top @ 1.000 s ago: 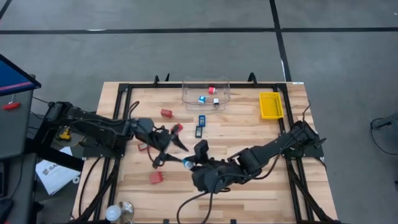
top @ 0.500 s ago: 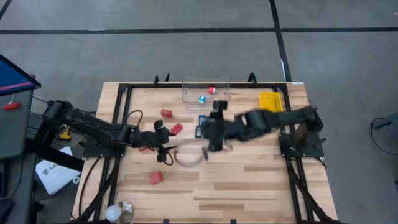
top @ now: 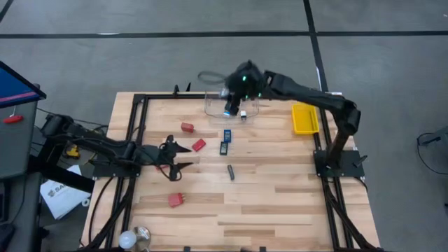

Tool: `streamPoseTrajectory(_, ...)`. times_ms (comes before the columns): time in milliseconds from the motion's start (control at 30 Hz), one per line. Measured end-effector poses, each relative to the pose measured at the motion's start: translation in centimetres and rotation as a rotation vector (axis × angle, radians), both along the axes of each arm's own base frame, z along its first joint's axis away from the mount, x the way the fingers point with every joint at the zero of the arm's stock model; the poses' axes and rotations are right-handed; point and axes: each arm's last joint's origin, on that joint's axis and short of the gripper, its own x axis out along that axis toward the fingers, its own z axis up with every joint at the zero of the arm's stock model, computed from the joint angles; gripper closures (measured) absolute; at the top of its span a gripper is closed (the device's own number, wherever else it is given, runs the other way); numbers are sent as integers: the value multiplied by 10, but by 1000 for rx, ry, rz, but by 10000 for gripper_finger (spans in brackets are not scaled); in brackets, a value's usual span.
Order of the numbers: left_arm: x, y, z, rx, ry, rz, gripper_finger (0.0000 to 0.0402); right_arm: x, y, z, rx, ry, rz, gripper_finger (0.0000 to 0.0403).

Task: Pick & Place Office items
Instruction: Put the blue charger adapter into the transparent bin

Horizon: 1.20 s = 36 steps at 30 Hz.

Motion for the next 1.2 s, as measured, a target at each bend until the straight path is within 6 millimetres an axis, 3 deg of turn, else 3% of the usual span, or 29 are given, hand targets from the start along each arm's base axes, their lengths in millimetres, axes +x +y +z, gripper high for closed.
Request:
streamPoseTrajectory(167, -8, 2, 4, -20, -56, 2, 151, -17, -47, -33, 112, 2, -147, 271)
streamPoseTrajectory(400, -9, 2, 1, -25, -52, 4, 154, -12, -73, -77, 309, 35, -255, 271)
streamPoseTrajectory(733, -10, 1, 1, -36, -54, 0, 154, -2, -78, -142, 458, 229, -374, 271)
streamPoseTrajectory(900, -10, 0, 1, -37, -54, -7, 154, -5, -75, -151, 393, 342, -393, 271)
streamPoseTrajectory(1200, -12, 0, -5, -52, -65, -3, 154, 0, -68, -154, 353, 336, -353, 271)
